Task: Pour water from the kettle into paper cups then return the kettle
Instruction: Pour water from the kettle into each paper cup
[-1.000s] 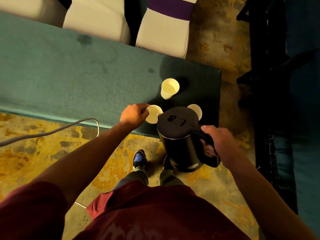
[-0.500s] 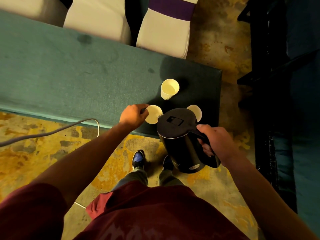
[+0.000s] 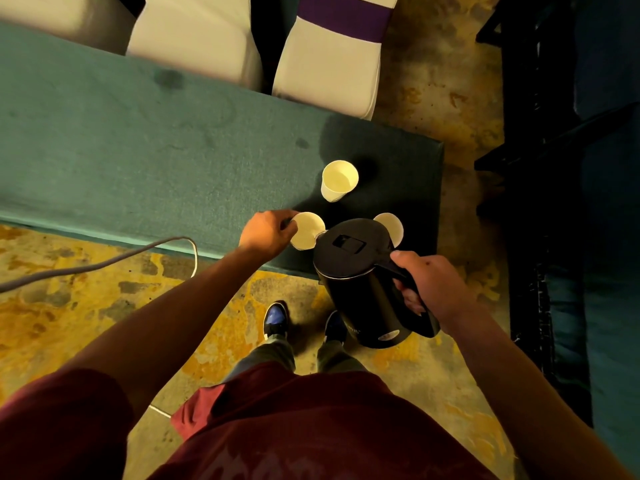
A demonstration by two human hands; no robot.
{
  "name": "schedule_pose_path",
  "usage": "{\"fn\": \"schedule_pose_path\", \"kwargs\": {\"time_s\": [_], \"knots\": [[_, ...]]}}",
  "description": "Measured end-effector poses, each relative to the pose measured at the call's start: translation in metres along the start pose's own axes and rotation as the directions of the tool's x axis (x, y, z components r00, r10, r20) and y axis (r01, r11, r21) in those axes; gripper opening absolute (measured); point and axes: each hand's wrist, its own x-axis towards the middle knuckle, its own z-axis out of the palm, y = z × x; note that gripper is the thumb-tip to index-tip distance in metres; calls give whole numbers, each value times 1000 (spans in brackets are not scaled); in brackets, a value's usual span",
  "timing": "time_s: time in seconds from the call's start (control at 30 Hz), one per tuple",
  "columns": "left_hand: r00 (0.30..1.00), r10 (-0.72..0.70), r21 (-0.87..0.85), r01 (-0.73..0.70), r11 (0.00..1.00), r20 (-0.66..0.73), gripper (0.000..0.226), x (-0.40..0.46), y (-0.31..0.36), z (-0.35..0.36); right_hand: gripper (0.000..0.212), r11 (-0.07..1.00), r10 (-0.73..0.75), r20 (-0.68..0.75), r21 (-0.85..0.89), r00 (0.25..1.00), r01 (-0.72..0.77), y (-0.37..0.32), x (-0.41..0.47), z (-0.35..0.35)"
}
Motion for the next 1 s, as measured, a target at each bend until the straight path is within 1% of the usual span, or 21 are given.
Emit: {"fn": "schedule_pose_path", "kwargs": {"time_s": [0.3, 0.43, 0.6, 0.77, 0.93, 1.0], "knots": [[1000, -13, 11, 13, 1000, -5, 31, -1, 1, -1, 49, 999, 23, 7, 33, 1000, -23, 0, 2, 1], [1000, -9, 14, 9, 1000, -11, 30, -1, 1, 0, 49, 999, 12, 16, 42, 1000, -13, 0, 1, 2], [999, -25, 6, 25, 1000, 19, 30, 0, 0, -1, 47, 999, -28, 10, 45, 1000, 27, 8, 0, 1], [999, -25, -20, 26, 999, 42, 32, -3, -1, -3, 46, 994, -82, -42, 69, 996, 85, 17, -5, -1], [998, -4, -42, 7, 999, 60, 34, -4, 1, -3, 44, 977, -142, -72, 152, 987, 152, 22, -17, -5], [998, -6, -27, 7, 1000, 65, 35, -4, 1, -2, 41, 961, -135, -122, 225, 983, 160, 24, -26, -9]]}}
